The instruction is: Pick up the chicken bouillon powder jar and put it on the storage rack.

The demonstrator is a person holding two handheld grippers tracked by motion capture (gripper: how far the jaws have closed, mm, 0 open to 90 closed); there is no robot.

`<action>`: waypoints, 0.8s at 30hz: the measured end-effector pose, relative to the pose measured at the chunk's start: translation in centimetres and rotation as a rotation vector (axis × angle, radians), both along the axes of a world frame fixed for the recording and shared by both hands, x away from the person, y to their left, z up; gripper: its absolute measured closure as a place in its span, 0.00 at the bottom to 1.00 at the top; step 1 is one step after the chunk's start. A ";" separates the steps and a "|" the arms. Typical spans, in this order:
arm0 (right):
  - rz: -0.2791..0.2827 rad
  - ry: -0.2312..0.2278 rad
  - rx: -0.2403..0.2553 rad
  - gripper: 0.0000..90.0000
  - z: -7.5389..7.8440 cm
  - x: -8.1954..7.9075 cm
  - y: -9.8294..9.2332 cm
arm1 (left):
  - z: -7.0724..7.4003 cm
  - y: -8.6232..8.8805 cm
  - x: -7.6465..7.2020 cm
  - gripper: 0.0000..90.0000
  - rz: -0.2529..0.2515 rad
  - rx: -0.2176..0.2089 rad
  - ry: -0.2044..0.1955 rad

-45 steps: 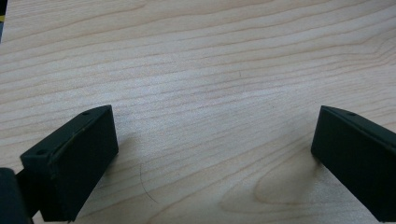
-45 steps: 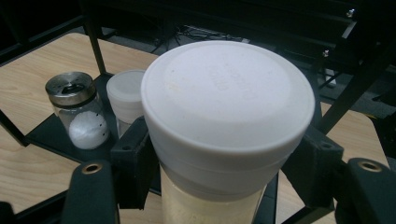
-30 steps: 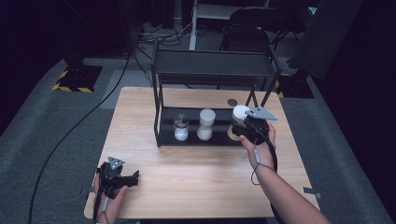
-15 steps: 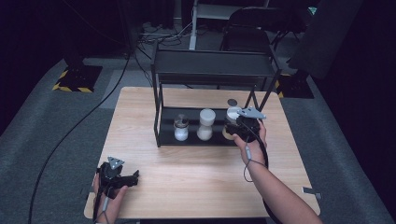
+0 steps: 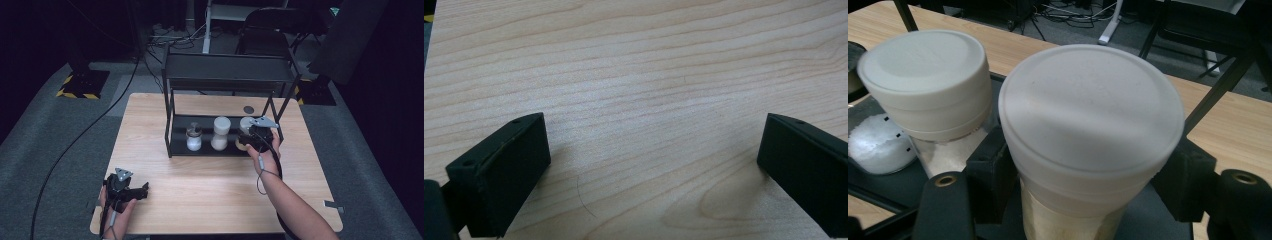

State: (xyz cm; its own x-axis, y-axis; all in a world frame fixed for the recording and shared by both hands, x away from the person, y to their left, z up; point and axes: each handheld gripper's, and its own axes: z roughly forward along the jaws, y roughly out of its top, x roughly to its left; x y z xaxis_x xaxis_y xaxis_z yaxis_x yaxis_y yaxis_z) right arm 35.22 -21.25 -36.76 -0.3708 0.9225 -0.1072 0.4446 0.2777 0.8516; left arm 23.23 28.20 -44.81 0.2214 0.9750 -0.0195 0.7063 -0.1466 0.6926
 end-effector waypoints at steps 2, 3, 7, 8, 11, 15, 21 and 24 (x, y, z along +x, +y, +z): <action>-0.002 0.007 0.003 0.37 -0.2 0.2 -0.1 | 0.0 0.0 0.0 0.01 0.000 0.000 0.000; -0.004 0.009 0.005 0.37 -0.3 0.3 -0.2 | 0.0 0.0 0.0 0.01 0.000 0.000 0.000; -0.011 0.015 0.005 0.37 -0.7 0.6 -0.3 | 0.0 0.0 0.0 0.01 0.000 0.000 0.000; -0.010 0.019 0.008 0.37 -0.7 0.6 -0.4 | 0.0 0.0 0.0 0.01 0.000 0.000 0.000; -0.013 0.026 0.013 0.37 -0.9 0.7 -0.5 | 0.0 0.0 0.0 0.01 0.000 0.000 0.000; -0.018 0.025 0.013 0.37 -1.2 0.8 -0.6 | 0.0 0.0 0.0 0.01 0.000 0.000 0.000; -0.021 0.028 0.015 0.37 -1.2 0.9 -0.6 | 0.0 0.0 0.0 0.01 0.001 0.000 0.000; -0.013 0.040 0.027 0.35 -0.9 1.1 -0.9 | 0.0 0.0 0.0 0.01 0.000 0.000 0.000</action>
